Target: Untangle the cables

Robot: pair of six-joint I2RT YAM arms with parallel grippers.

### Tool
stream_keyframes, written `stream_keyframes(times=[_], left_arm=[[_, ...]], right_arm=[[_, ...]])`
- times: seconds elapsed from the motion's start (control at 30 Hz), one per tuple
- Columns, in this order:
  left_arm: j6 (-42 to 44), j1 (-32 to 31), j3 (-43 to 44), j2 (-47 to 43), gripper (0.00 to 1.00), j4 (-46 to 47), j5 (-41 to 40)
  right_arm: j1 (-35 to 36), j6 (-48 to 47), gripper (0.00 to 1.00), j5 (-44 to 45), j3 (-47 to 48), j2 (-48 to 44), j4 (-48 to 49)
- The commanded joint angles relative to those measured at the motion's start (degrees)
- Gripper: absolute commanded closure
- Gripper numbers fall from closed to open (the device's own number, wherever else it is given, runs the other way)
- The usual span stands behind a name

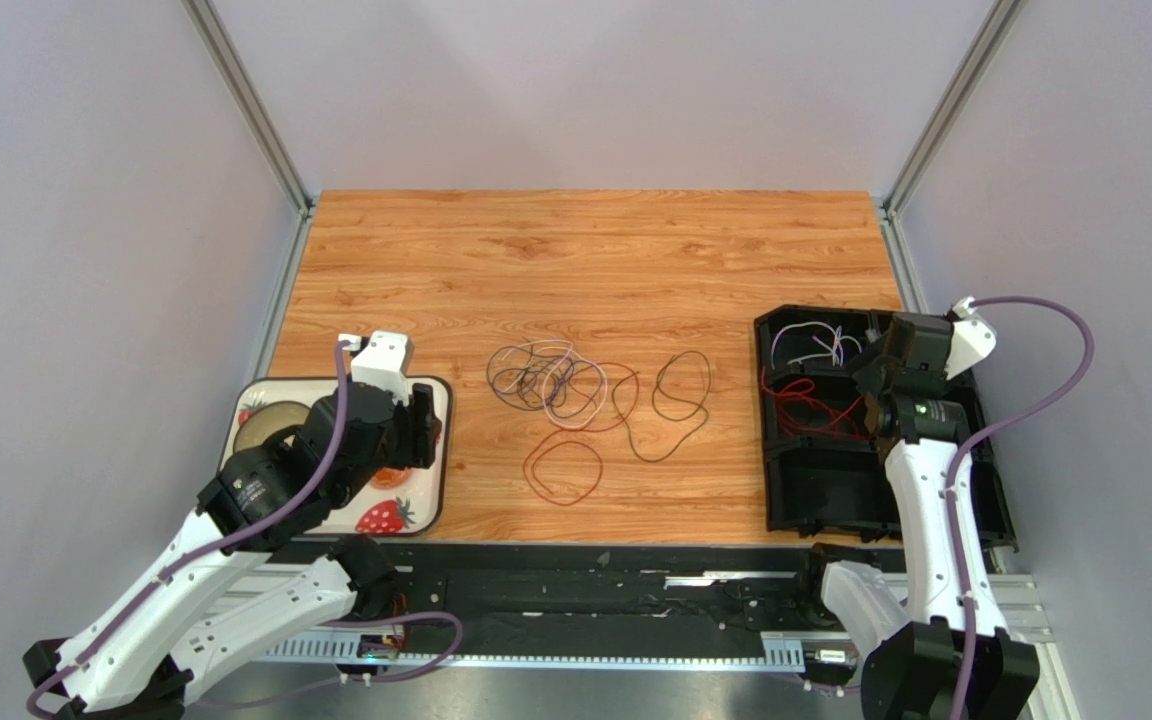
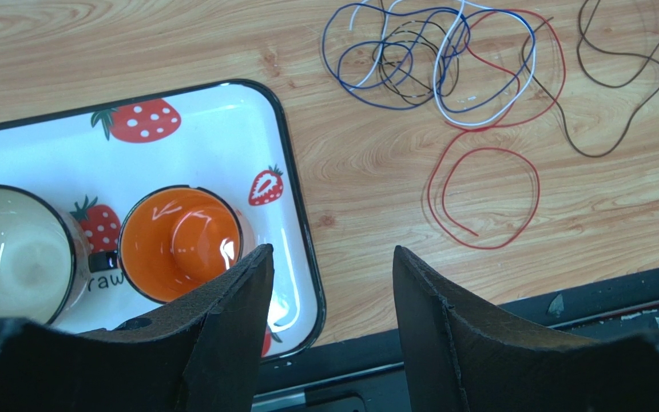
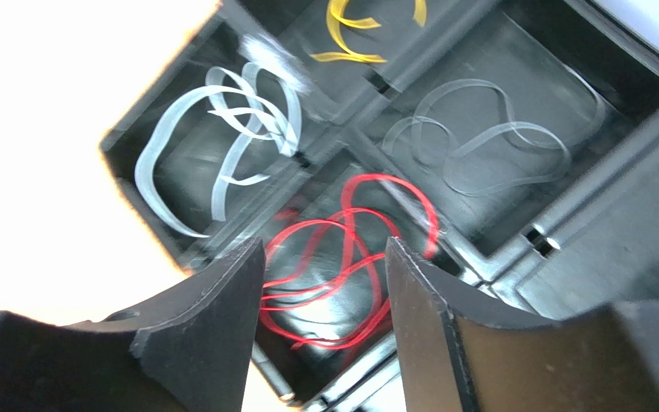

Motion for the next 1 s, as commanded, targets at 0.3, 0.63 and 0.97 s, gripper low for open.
stream_keyframes(times=[0.3, 0.63, 0.97], left_arm=[[0.05, 0.01, 1.24, -0.17, 0.37, 0.79, -0.12], [-0.22, 0.01, 1.24, -0.53, 0.37, 0.53, -0.56], [-0.48, 0.01, 1.24, -0.44, 0.37, 0.52, -1.0]], right_arm=[[5.8, -1.14, 0.79, -24.79, 3.17, 4.41, 2.62], [9.84, -0.96, 0.96, -26.73, 0.71, 13.21, 9.82], [9.76, -4.74, 1.0, -19.01, 0.71, 19.01, 10.8]])
